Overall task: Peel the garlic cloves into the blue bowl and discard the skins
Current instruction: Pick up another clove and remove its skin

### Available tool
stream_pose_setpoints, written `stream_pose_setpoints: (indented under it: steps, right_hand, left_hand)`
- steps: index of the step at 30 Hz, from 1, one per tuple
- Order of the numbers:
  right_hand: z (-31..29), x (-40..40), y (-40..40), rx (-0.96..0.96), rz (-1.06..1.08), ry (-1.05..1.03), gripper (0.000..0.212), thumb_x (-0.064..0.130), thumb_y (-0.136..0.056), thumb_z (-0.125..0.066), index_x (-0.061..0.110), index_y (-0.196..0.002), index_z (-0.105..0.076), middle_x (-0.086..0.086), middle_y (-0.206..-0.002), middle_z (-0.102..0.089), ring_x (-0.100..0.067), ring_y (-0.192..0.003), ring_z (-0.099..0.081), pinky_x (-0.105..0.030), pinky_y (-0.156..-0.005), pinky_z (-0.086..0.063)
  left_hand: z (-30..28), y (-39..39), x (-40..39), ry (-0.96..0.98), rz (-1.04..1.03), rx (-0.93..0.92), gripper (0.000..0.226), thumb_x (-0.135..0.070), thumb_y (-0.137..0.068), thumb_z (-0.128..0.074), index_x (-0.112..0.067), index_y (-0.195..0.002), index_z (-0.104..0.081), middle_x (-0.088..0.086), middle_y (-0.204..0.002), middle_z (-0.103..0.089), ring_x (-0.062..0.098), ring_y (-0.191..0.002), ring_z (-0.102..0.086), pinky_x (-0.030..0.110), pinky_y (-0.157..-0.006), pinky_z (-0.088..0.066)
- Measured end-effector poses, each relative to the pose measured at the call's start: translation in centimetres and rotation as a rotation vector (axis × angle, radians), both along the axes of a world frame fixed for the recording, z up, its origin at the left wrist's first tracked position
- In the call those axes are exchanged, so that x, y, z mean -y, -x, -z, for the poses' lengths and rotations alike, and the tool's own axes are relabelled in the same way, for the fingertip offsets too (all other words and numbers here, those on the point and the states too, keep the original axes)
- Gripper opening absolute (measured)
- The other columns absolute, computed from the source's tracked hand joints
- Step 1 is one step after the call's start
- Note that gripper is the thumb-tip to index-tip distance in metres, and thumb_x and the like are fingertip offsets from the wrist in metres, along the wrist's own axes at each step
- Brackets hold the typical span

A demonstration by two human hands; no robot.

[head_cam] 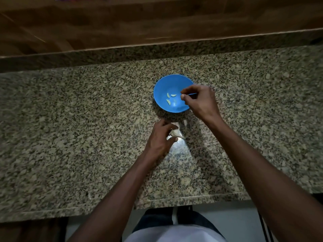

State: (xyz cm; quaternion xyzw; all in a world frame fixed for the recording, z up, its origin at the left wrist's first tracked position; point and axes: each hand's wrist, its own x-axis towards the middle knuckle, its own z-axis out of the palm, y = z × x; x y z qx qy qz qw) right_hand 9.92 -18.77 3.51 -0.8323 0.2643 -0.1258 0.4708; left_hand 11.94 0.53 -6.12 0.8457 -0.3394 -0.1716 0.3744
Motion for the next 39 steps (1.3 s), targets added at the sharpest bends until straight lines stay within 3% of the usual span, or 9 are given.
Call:
stream_pose_setpoints:
  steps: [3, 7, 11, 16, 22, 25, 29, 33, 39]
  right_hand:
    - [0.1, -0.2, 1.6, 0.008, 0.057, -0.087, 0.012, 0.016, -0.093, -0.075, 0.012, -0.103, -0.08, 0.003, -0.095, -0.079, -0.007, -0.083, -0.076, -0.033, -0.077, -0.065]
    - [0.5, -2.0, 6.4, -0.091, 0.065, -0.346, 0.014, 0.021, -0.098, -0.073, 0.014, -0.108, -0.077, -0.001, -0.095, -0.078, -0.01, -0.085, -0.076, -0.034, -0.079, -0.066]
    - [1.9, -4.3, 8.6, -0.239, -0.027, -0.767, 0.024, 0.027, -0.098, -0.071, 0.009, -0.111, -0.079, -0.019, -0.104, -0.078, -0.025, -0.093, -0.075, -0.046, -0.092, -0.061]
    - [2.8, -5.1, 8.6, -0.209, -0.022, -1.032, 0.025, 0.007, -0.096, -0.071, 0.003, -0.12, -0.075, -0.018, -0.114, -0.077, -0.024, -0.101, -0.075, -0.029, -0.085, -0.061]
    - [3.8, -5.2, 8.5, -0.205, -0.03, -1.134, 0.035, -0.003, -0.092, -0.071, 0.004, -0.127, -0.072, -0.021, -0.124, -0.073, -0.026, -0.11, -0.073, -0.031, -0.088, -0.061]
    - [4.4, -5.7, 8.4, -0.159, 0.054, -1.18, 0.031, -0.007, -0.093, -0.068, 0.003, -0.122, -0.073, -0.019, -0.121, -0.075, -0.024, -0.106, -0.074, -0.03, -0.09, -0.062]
    - [4.8, -6.2, 8.3, -0.122, 0.079, -1.072, 0.029, -0.008, -0.091, -0.07, 0.004, -0.118, -0.075, -0.015, -0.109, -0.078, -0.027, -0.102, -0.074, -0.029, -0.09, -0.062]
    - [5.0, -5.9, 8.2, -0.138, -0.015, -0.924, 0.027, 0.0, -0.092, -0.074, 0.005, -0.118, -0.076, -0.019, -0.109, -0.078, -0.034, -0.104, -0.075, -0.04, -0.099, -0.06]
    - [4.6, -4.6, 8.2, -0.123, -0.074, -0.952, 0.024, 0.003, -0.093, -0.074, 0.002, -0.117, -0.075, -0.02, -0.109, -0.078, -0.034, -0.102, -0.076, -0.042, -0.097, -0.06]
  left_hand:
    - [-0.5, 0.0, 0.0, 0.041, -0.041, -0.034, 0.03, -0.013, -0.079, -0.084, -0.016, -0.104, -0.069, -0.008, -0.097, -0.051, 0.002, -0.083, -0.048, 0.024, -0.07, -0.042]
    - [-2.6, 0.9, -0.9, 0.209, -0.163, -0.192, 0.025, -0.004, -0.083, -0.08, -0.018, -0.095, -0.063, -0.004, -0.098, -0.063, 0.007, -0.082, -0.06, 0.013, -0.065, -0.046]
    - [-3.9, 1.7, -1.6, 0.289, -0.203, -0.147, 0.023, 0.0, -0.085, -0.077, -0.016, -0.093, -0.064, -0.003, -0.097, -0.065, 0.012, -0.087, -0.063, 0.015, -0.069, -0.048]
    - [-3.5, 1.6, -2.4, 0.303, -0.159, -0.051, 0.031, 0.014, -0.081, -0.071, -0.013, -0.097, -0.068, -0.001, -0.101, -0.063, 0.011, -0.096, -0.063, 0.024, -0.078, -0.052]
    - [-3.2, 2.4, -2.8, 0.312, -0.208, -0.121, 0.044, 0.017, -0.083, -0.064, -0.011, -0.116, -0.072, 0.002, -0.114, -0.061, 0.009, -0.108, -0.062, 0.02, -0.087, -0.053]
    - [-3.9, 3.3, -2.8, 0.387, -0.389, -0.395, 0.048, 0.008, -0.094, -0.063, -0.02, -0.133, -0.058, 0.002, -0.119, -0.064, 0.01, -0.104, -0.067, 0.02, -0.081, -0.057]
    - [-4.1, 3.8, -2.7, 0.513, -0.58, -0.674, 0.019, -0.008, -0.097, -0.07, -0.005, -0.115, -0.066, 0.006, -0.103, -0.075, 0.013, -0.09, -0.073, 0.027, -0.076, -0.06]
    - [-4.2, 4.1, -2.5, 0.536, -0.627, -0.754, 0.025, -0.005, -0.089, -0.078, 0.0, -0.113, -0.07, 0.006, -0.103, -0.079, 0.019, -0.097, -0.076, 0.031, -0.081, -0.062]
    - [-4.1, 4.5, -1.8, 0.535, -0.662, -0.743, 0.025, -0.002, -0.091, -0.075, -0.001, -0.116, -0.072, 0.007, -0.108, -0.079, 0.019, -0.103, -0.075, 0.031, -0.085, -0.061]
